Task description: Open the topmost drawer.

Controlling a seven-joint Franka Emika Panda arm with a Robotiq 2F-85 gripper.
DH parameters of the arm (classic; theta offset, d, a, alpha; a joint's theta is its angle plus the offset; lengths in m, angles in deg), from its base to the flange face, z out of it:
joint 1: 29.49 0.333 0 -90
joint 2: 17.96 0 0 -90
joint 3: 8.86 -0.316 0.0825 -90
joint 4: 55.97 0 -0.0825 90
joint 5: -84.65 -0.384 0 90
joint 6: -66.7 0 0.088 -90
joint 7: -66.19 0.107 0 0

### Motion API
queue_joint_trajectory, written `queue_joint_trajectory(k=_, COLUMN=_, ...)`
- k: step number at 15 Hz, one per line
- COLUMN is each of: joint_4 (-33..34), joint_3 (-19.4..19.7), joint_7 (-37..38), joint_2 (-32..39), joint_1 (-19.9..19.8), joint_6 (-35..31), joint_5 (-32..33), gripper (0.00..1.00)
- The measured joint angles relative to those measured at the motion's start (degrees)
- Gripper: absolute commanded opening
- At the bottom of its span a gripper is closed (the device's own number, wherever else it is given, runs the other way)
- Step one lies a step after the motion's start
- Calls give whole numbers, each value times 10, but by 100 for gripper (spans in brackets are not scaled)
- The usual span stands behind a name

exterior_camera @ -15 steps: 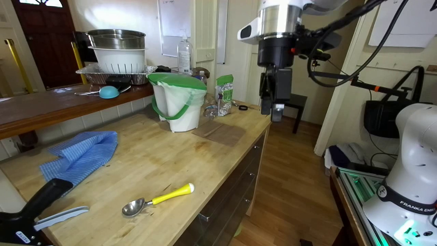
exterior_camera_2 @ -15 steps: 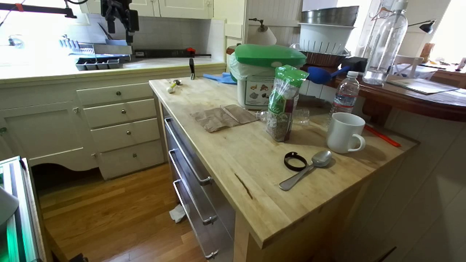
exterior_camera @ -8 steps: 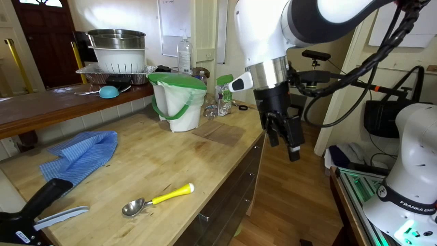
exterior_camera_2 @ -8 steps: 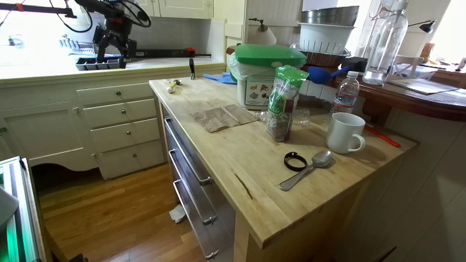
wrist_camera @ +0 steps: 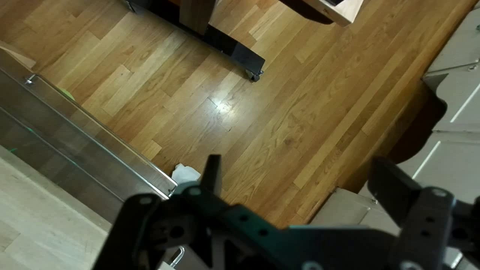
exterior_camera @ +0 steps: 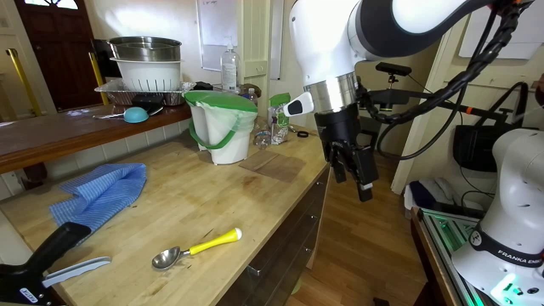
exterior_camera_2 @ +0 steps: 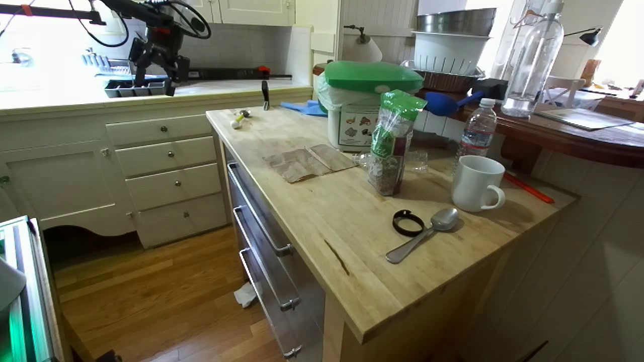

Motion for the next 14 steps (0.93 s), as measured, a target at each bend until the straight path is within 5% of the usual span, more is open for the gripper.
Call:
queue_joint_trajectory(k=8, joint_4=-85, joint_3=-88, joint_7=60, joint_2=20, joint_1=57, joint_6=-16, joint_5=170, gripper=100)
queue_joint_trajectory(k=14, joint_4=-222, joint_3=-104, joint_7=47, joint_2=8, joint_1=79, joint_6=-158, joint_5=310, gripper=100)
